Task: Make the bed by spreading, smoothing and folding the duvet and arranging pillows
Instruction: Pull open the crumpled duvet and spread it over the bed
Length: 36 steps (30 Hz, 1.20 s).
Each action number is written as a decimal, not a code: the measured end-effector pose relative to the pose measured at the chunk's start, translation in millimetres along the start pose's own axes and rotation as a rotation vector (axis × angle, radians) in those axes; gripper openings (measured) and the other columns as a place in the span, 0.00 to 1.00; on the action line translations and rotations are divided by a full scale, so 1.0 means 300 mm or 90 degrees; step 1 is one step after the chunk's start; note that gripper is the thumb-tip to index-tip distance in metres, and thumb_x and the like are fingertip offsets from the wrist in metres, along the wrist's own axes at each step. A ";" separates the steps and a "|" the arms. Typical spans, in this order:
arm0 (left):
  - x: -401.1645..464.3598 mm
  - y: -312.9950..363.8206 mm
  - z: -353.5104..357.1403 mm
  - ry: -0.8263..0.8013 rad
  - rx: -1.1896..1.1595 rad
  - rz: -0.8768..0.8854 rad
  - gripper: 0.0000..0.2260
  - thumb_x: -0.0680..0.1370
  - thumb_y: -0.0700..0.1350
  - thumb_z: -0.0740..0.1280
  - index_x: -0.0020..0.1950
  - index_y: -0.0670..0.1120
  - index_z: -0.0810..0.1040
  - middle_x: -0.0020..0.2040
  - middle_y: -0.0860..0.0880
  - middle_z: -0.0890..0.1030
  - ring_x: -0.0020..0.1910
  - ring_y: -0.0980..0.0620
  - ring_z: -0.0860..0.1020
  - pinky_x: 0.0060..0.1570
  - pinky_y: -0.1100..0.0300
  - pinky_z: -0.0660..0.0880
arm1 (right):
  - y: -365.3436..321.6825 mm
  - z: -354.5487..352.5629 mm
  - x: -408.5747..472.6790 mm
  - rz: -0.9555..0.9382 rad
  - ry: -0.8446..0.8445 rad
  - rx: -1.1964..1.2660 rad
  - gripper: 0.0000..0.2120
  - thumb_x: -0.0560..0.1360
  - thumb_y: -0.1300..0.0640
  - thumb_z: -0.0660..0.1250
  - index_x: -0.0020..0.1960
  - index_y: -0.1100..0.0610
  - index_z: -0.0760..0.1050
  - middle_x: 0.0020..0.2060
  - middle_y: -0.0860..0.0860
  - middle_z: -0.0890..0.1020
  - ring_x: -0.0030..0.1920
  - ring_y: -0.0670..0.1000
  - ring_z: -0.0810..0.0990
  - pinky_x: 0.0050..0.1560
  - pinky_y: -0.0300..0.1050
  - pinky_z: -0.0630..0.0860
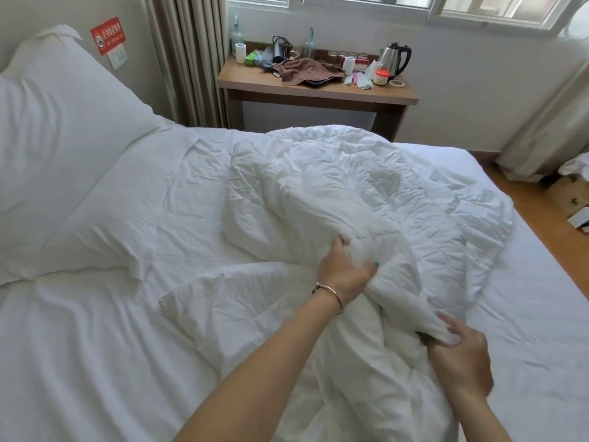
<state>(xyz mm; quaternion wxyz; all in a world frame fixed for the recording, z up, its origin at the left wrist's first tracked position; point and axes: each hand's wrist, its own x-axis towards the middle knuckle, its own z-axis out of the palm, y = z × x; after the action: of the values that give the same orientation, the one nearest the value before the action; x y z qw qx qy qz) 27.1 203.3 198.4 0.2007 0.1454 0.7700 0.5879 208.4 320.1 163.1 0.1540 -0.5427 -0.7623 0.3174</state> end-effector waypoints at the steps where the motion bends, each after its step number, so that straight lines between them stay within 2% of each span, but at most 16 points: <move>1: -0.007 0.060 -0.022 0.039 -0.002 0.034 0.30 0.66 0.54 0.77 0.63 0.47 0.71 0.52 0.52 0.80 0.51 0.51 0.79 0.55 0.58 0.74 | -0.033 -0.005 -0.016 -0.035 0.079 -0.037 0.15 0.70 0.55 0.72 0.56 0.44 0.78 0.50 0.52 0.79 0.48 0.60 0.79 0.47 0.51 0.73; 3: -0.017 0.128 -0.085 0.067 -0.108 0.103 0.31 0.67 0.52 0.78 0.67 0.48 0.71 0.37 0.57 0.75 0.35 0.58 0.74 0.43 0.63 0.73 | -0.093 -0.001 -0.058 -0.110 0.171 -0.044 0.14 0.72 0.58 0.68 0.57 0.50 0.76 0.43 0.57 0.81 0.43 0.63 0.79 0.42 0.51 0.72; 5: -0.014 0.102 -0.155 -0.016 -0.130 0.138 0.33 0.72 0.49 0.74 0.73 0.51 0.64 0.32 0.57 0.73 0.30 0.61 0.70 0.40 0.67 0.70 | -0.131 0.030 -0.082 -0.102 0.134 -0.018 0.18 0.73 0.59 0.65 0.62 0.52 0.72 0.45 0.59 0.82 0.45 0.64 0.79 0.45 0.52 0.73; 7: -0.037 -0.003 -0.184 -0.173 -0.090 0.059 0.37 0.77 0.44 0.69 0.78 0.55 0.49 0.50 0.52 0.80 0.48 0.60 0.77 0.52 0.71 0.70 | -0.144 0.081 -0.118 -0.033 -0.013 0.039 0.29 0.75 0.56 0.64 0.74 0.53 0.61 0.59 0.59 0.79 0.58 0.63 0.77 0.56 0.52 0.71; 9: -0.100 -0.144 -0.172 -0.296 -0.054 -0.026 0.41 0.78 0.40 0.66 0.78 0.53 0.38 0.72 0.52 0.66 0.69 0.59 0.65 0.60 0.75 0.62 | -0.141 0.159 -0.221 -0.066 -0.139 0.132 0.37 0.77 0.51 0.65 0.79 0.52 0.49 0.73 0.57 0.66 0.71 0.58 0.66 0.68 0.47 0.63; 12: -0.213 -0.283 -0.155 -0.355 -0.171 -0.219 0.36 0.78 0.37 0.57 0.77 0.60 0.42 0.72 0.57 0.62 0.70 0.58 0.61 0.64 0.60 0.61 | -0.081 0.298 -0.378 -0.258 -0.284 0.021 0.51 0.66 0.33 0.68 0.78 0.46 0.45 0.77 0.49 0.50 0.77 0.51 0.50 0.72 0.45 0.57; 15: -0.273 -0.358 -0.189 -0.308 -0.280 -0.297 0.35 0.79 0.36 0.54 0.75 0.68 0.46 0.72 0.56 0.65 0.68 0.53 0.66 0.67 0.42 0.56 | 0.010 0.386 -0.412 -0.270 -0.327 -0.214 0.57 0.62 0.37 0.73 0.76 0.38 0.36 0.76 0.52 0.40 0.74 0.56 0.49 0.67 0.53 0.65; 18: -0.308 -0.443 -0.246 -0.234 -0.173 -0.203 0.41 0.77 0.31 0.58 0.73 0.69 0.44 0.74 0.52 0.65 0.63 0.55 0.71 0.59 0.53 0.74 | 0.046 0.414 -0.365 -0.329 -0.390 -0.214 0.44 0.72 0.52 0.70 0.77 0.37 0.44 0.77 0.55 0.54 0.71 0.56 0.65 0.59 0.44 0.71; 20: -0.341 -0.484 -0.273 -0.156 0.002 -0.156 0.42 0.76 0.35 0.61 0.71 0.71 0.42 0.74 0.51 0.65 0.61 0.56 0.72 0.57 0.58 0.75 | 0.033 0.396 -0.313 -0.349 -0.466 -0.140 0.37 0.71 0.58 0.68 0.74 0.35 0.57 0.73 0.50 0.66 0.70 0.52 0.69 0.64 0.41 0.70; 22: -0.371 -0.528 -0.292 -0.111 0.179 -0.202 0.37 0.73 0.56 0.65 0.72 0.71 0.42 0.76 0.52 0.61 0.72 0.48 0.63 0.70 0.48 0.63 | 0.014 0.354 -0.274 -0.320 -0.516 0.008 0.33 0.65 0.60 0.68 0.63 0.32 0.70 0.65 0.42 0.75 0.66 0.44 0.73 0.64 0.40 0.71; 24: -0.393 -0.568 -0.307 -0.176 0.292 -0.293 0.42 0.62 0.76 0.55 0.75 0.65 0.53 0.77 0.52 0.60 0.77 0.46 0.49 0.74 0.42 0.47 | 0.003 0.302 -0.256 -0.264 -0.535 0.137 0.29 0.61 0.63 0.69 0.54 0.35 0.79 0.55 0.39 0.81 0.58 0.41 0.78 0.55 0.36 0.75; 26: -0.411 -0.577 -0.334 -0.276 0.299 -0.312 0.44 0.56 0.81 0.50 0.67 0.63 0.70 0.69 0.53 0.72 0.74 0.47 0.62 0.73 0.45 0.54 | 0.030 0.274 -0.260 -0.211 -0.535 0.247 0.27 0.59 0.66 0.69 0.52 0.41 0.82 0.53 0.44 0.83 0.55 0.47 0.81 0.50 0.38 0.77; 28: -0.450 -0.555 -0.368 -0.306 0.150 -0.294 0.35 0.57 0.78 0.58 0.55 0.60 0.77 0.54 0.57 0.80 0.58 0.54 0.77 0.62 0.59 0.72 | 0.060 0.269 -0.281 -0.132 -0.523 0.353 0.27 0.60 0.69 0.71 0.53 0.45 0.83 0.53 0.49 0.84 0.55 0.52 0.82 0.50 0.43 0.80; 30: -0.514 -0.545 -0.411 -0.304 0.040 -0.251 0.26 0.60 0.70 0.69 0.52 0.57 0.79 0.50 0.57 0.82 0.50 0.57 0.80 0.53 0.64 0.76 | 0.074 0.290 -0.325 -0.083 -0.457 0.370 0.29 0.64 0.73 0.72 0.57 0.46 0.81 0.56 0.50 0.83 0.57 0.52 0.81 0.54 0.46 0.80; 33: -0.632 -0.536 -0.481 -0.191 -0.047 -0.221 0.15 0.68 0.53 0.76 0.52 0.50 0.81 0.47 0.52 0.84 0.48 0.52 0.82 0.50 0.61 0.79 | 0.033 0.332 -0.491 -0.175 -0.243 0.174 0.26 0.70 0.67 0.73 0.66 0.53 0.74 0.62 0.53 0.77 0.61 0.51 0.75 0.61 0.42 0.71; 36: -0.762 -0.489 -0.561 -0.018 -0.141 -0.192 0.13 0.71 0.45 0.75 0.54 0.46 0.79 0.48 0.49 0.83 0.48 0.48 0.81 0.52 0.58 0.79 | 0.008 0.334 -0.807 -0.272 -0.089 0.154 0.19 0.73 0.49 0.71 0.63 0.51 0.75 0.55 0.51 0.71 0.54 0.49 0.73 0.55 0.43 0.72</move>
<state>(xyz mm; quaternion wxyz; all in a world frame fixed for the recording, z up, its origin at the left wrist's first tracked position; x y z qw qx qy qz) 148.5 -83.5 127.0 0.3122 0.0139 0.7109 0.6301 240.0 64.7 112.8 0.2281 -0.3235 -0.8249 0.4035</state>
